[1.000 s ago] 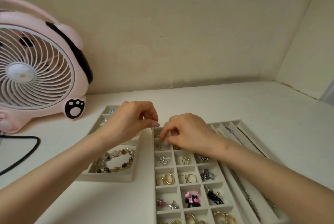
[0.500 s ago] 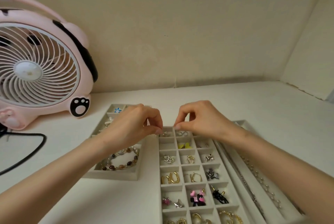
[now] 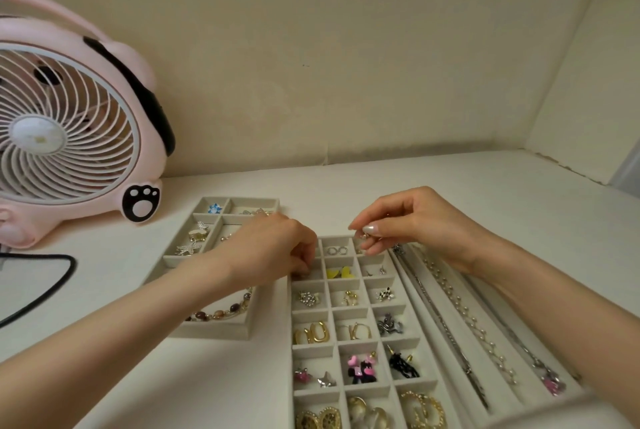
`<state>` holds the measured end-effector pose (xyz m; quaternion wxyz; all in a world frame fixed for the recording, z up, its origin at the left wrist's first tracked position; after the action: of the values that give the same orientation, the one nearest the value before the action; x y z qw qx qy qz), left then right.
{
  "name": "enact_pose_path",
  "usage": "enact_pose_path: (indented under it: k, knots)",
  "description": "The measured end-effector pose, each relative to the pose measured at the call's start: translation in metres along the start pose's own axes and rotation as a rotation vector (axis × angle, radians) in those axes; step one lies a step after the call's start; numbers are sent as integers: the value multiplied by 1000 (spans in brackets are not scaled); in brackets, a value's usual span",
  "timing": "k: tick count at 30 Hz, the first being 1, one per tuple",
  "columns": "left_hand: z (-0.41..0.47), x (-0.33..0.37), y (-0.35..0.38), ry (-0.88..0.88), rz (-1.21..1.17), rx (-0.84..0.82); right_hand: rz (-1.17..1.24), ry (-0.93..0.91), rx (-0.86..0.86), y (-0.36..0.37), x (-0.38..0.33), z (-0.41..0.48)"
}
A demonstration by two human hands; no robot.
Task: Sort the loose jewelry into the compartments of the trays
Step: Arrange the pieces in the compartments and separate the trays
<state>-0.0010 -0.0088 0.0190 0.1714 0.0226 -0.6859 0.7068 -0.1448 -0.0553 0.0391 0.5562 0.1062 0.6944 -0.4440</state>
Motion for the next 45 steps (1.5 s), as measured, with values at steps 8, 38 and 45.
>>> enact_pose_path:
  k: [8, 38, 45]
  knots:
    - [0, 7, 4, 69, 172, 97, -88, -11, 31, -1, -1, -4]
    - [-22, -29, -30, 12, -151, 429, -406, 22, 60, 45, -12, 24]
    - [-26, -35, -28, 7, -206, 435, -538, 48, -24, 60, -13, 33]
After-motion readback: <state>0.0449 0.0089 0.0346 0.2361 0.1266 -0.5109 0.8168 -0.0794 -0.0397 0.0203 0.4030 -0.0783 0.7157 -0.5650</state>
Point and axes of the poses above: each hand's wrist, its own z-axis towards the middle knuckle, its own y-axis out of the palm, x = y × z, the point moved 7 cm from there along z, towards the middle knuckle, and after that the axes turned 10 degrees about -z, right-handed, at the moved point
